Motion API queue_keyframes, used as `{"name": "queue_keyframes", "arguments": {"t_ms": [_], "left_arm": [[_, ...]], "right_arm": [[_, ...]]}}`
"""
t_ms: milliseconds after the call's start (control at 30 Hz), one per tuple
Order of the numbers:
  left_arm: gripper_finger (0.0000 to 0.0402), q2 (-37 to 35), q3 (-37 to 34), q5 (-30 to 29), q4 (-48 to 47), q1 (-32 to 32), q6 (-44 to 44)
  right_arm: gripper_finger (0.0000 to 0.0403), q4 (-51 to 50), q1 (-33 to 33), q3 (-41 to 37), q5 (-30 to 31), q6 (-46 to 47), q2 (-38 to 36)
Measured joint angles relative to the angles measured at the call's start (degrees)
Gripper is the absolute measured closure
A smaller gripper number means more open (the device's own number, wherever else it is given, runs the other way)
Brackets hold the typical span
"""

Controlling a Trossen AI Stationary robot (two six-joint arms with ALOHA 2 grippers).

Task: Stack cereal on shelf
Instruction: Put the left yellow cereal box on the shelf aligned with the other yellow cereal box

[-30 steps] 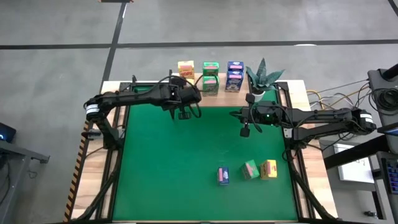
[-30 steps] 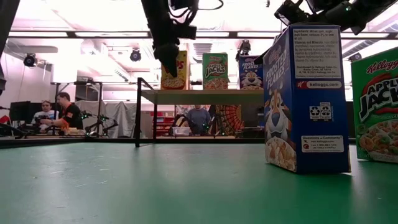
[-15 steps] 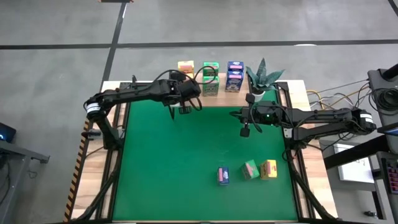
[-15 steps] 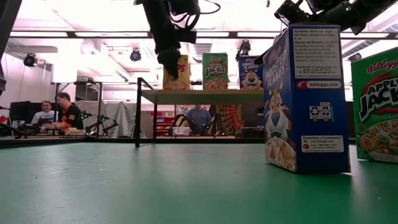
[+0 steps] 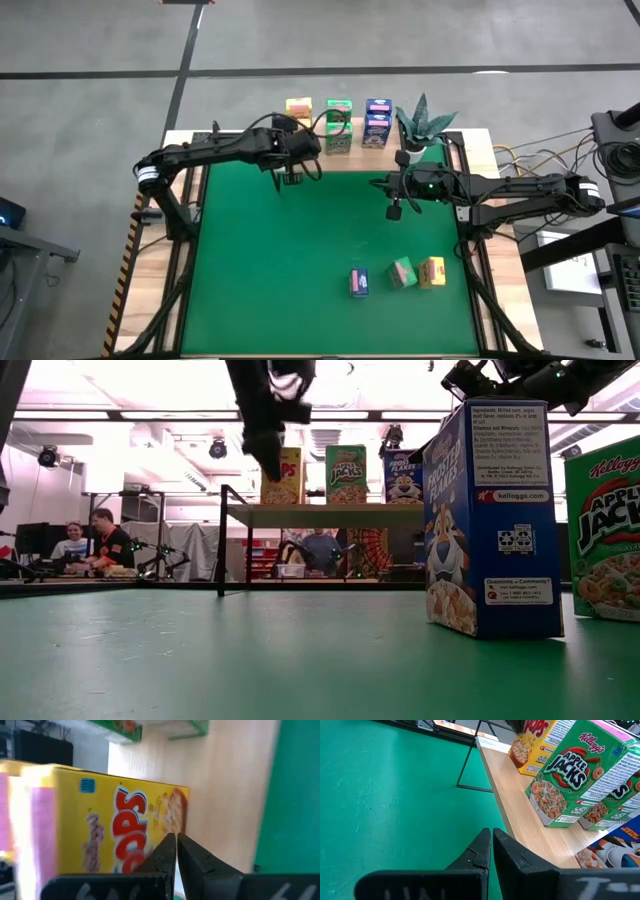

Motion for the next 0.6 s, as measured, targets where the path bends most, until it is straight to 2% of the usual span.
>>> {"name": "queue_keyframes", "arguments": {"t_ms": [133,300,433,600], "left_arm": [[0.0402,-3.9,0.74,1.28,-1.51,-1.38,-0.98],[0.0402,-11.39,-1.69,8.35,0.51,-1.46,-1.03],[0.0402,-18.12,-7.97,8.78,4.84,-0.92,-1.45],[0.0402,-26.11,-19.85,8.69,14.53,0.34,-2.14]], "right_arm": [[0.0394,0.02,0.0,-0.04,0.0,0.04,0.0],[0.0394,-0.01,0.0,-0.26,-0.01,0.0,0.0],[0.0394,0.02,0.0,-0.26,0.01,-0.04,0.0],[0.0394,0.03,0.0,-0.26,0.01,-0.09,0.0]]}}
